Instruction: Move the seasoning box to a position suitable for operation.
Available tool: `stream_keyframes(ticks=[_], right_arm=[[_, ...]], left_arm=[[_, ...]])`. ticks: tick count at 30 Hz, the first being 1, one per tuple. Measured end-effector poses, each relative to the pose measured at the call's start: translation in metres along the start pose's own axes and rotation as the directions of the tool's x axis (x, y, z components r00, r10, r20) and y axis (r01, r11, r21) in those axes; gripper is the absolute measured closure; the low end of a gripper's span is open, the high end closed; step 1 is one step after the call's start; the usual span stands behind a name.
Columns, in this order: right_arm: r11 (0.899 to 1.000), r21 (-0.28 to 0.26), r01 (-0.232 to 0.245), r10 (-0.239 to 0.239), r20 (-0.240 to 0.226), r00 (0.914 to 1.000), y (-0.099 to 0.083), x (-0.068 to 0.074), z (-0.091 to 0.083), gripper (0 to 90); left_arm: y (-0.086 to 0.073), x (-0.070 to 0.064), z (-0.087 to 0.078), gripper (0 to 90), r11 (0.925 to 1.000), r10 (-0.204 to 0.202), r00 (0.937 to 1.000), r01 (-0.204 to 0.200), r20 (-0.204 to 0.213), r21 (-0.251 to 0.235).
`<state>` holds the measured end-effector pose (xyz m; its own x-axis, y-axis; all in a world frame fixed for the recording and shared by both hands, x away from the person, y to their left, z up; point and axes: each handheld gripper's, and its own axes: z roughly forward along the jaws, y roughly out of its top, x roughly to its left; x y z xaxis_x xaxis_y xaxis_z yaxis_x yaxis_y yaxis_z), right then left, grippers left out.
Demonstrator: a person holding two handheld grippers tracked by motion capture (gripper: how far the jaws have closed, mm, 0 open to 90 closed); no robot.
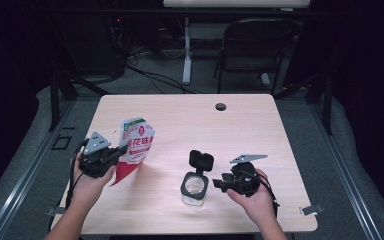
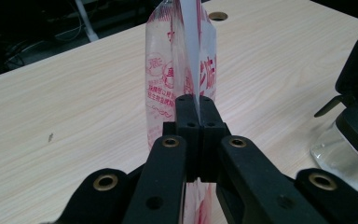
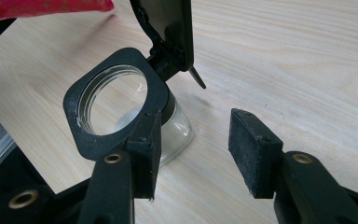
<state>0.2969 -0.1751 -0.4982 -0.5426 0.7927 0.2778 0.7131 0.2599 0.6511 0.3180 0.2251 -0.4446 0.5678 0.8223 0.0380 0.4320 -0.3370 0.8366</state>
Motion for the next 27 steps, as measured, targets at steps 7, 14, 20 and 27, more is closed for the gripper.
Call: stream_keyframes(ticks=[7,14,20,27], right_arm=[[1.000,-0.002,0.004,-0.004,0.002,1.0000,0.000,-0.001,-0.001,54.2],[1.000,-0.001,0.002,-0.002,0.004,1.0000,0.000,-0.001,-0.001,54.2],[1.000,-0.005,0.005,-0.005,0.001,1.0000,0.001,0.000,-0.001,54.2],[1.000,-0.006,0.005,-0.005,0.001,1.0000,0.001,0.000,-0.001,54.2]], left_arm=[[0.000,-0.010,0.008,90.0,0.9999,0.015,0.9994,-0.015,0.030,0.007],[0.004,-0.020,0.009,90.0,0.9995,0.030,0.9980,-0.030,0.055,0.001],[0.005,-0.031,0.012,90.0,0.9983,0.058,0.9945,-0.059,0.087,0.001],[0.004,-0.041,0.015,90.0,0.9966,0.082,0.9898,-0.082,0.117,-0.006]])
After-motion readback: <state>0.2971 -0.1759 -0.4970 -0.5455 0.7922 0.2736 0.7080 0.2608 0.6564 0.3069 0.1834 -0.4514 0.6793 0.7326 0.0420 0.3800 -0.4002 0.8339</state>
